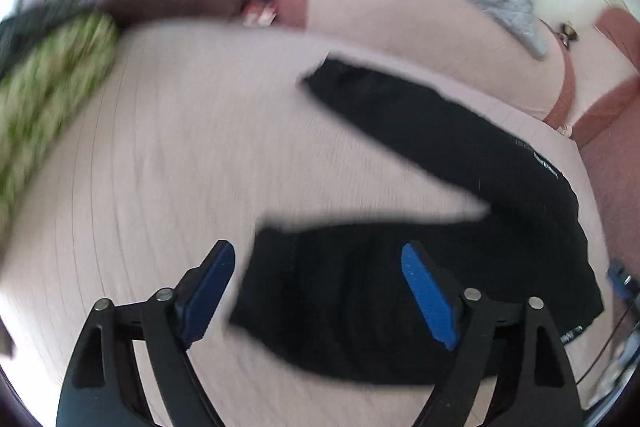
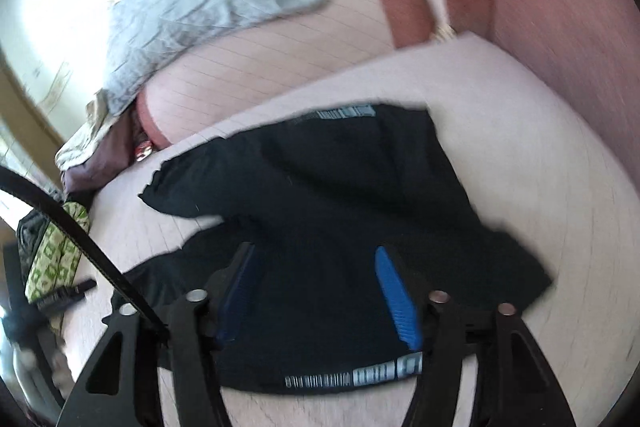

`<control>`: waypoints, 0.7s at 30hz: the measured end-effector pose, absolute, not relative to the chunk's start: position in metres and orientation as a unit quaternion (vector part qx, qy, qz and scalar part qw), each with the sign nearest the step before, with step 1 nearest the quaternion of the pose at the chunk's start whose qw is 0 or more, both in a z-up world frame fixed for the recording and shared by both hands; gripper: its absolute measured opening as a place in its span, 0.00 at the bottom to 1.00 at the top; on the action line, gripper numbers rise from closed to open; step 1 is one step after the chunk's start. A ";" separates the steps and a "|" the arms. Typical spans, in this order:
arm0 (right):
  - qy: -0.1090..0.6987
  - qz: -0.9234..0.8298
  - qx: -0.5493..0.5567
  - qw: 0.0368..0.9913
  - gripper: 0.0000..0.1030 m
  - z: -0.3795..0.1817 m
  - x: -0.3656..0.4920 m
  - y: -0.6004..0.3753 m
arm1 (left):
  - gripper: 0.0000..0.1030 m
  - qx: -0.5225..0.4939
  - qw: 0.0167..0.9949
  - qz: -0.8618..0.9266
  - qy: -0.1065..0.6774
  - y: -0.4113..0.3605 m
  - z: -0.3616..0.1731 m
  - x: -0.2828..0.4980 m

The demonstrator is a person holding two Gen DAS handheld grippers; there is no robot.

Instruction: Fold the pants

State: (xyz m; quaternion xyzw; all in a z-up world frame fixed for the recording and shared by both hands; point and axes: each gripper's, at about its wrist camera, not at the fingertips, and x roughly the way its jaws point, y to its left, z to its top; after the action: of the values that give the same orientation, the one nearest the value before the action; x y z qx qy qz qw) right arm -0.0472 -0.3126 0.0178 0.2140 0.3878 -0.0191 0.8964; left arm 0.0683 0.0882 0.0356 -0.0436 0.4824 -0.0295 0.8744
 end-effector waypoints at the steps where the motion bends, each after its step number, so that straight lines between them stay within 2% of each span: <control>1: 0.391 -0.009 0.205 0.897 0.69 0.024 -0.032 -0.315 | 0.83 -0.036 0.877 -0.035 0.478 0.088 0.040 0.091; 5: 0.415 0.012 0.144 0.898 0.69 0.033 0.046 -0.317 | 0.83 -0.049 0.861 -0.053 0.504 0.096 0.023 0.199; 10: 0.459 0.039 0.114 0.880 0.69 0.007 0.154 -0.329 | 0.83 -0.123 0.828 -0.064 0.543 0.109 -0.022 0.304; 15: 0.491 0.060 0.088 0.865 0.69 -0.025 0.225 -0.327 | 0.83 -0.089 0.834 -0.071 0.540 0.097 -0.048 0.368; 16: 0.499 0.063 0.076 0.861 0.69 -0.031 0.236 -0.326 | 0.84 -0.079 0.831 -0.078 0.545 0.092 -0.055 0.376; 17: 0.510 0.070 0.064 0.855 0.69 -0.040 0.246 -0.325 | 0.92 -0.062 0.831 -0.083 0.546 0.086 -0.061 0.383; 19: 0.530 0.078 0.040 0.843 0.69 -0.056 0.261 -0.320 | 1.00 -0.031 0.832 -0.095 0.546 0.072 -0.065 0.386; 20: 0.535 0.082 0.030 0.840 0.70 -0.062 0.265 -0.317 | 1.00 -0.011 0.831 -0.094 0.548 0.065 -0.067 0.386; 21: 0.531 0.087 0.022 0.843 0.77 -0.065 0.267 -0.314 | 1.00 0.019 0.829 -0.092 0.551 0.055 -0.069 0.385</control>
State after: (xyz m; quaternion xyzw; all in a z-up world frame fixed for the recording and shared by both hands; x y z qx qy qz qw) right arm 0.2670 -0.3138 -0.0653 0.0219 0.5308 0.0875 0.8427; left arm 0.3850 0.0549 -0.0692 0.0190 0.5507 -0.0916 0.8294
